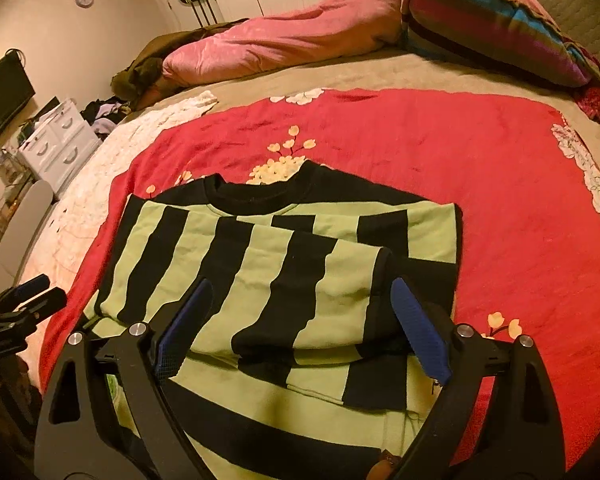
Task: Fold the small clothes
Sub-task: 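Move both open grippers back over the sweater toward its hem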
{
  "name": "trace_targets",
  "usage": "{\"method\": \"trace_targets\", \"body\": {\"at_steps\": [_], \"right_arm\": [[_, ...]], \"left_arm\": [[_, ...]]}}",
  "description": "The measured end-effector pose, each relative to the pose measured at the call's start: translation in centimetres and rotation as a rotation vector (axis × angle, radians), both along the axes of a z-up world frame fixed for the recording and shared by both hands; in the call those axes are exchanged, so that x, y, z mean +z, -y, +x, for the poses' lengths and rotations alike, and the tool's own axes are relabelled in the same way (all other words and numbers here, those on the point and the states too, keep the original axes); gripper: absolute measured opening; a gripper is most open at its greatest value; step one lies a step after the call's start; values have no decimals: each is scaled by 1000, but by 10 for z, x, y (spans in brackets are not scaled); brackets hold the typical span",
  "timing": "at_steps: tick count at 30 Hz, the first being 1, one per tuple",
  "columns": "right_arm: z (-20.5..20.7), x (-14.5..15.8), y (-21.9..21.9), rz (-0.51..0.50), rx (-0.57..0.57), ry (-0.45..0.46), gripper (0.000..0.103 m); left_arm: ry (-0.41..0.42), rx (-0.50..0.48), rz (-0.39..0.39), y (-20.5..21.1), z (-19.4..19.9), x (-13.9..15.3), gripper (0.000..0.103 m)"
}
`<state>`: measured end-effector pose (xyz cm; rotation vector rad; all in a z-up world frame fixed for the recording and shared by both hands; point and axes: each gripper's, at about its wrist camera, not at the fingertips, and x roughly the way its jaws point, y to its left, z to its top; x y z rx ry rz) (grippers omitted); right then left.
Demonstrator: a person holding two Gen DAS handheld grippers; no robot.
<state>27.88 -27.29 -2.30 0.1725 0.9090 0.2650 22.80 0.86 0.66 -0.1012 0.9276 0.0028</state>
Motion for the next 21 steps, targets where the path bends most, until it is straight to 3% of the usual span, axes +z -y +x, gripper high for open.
{"method": "trace_targets", "body": {"at_steps": [21], "right_arm": [[-45, 45, 7, -7, -37, 100, 95]], "left_arm": [[60, 17, -13, -33, -38, 40, 99]]}}
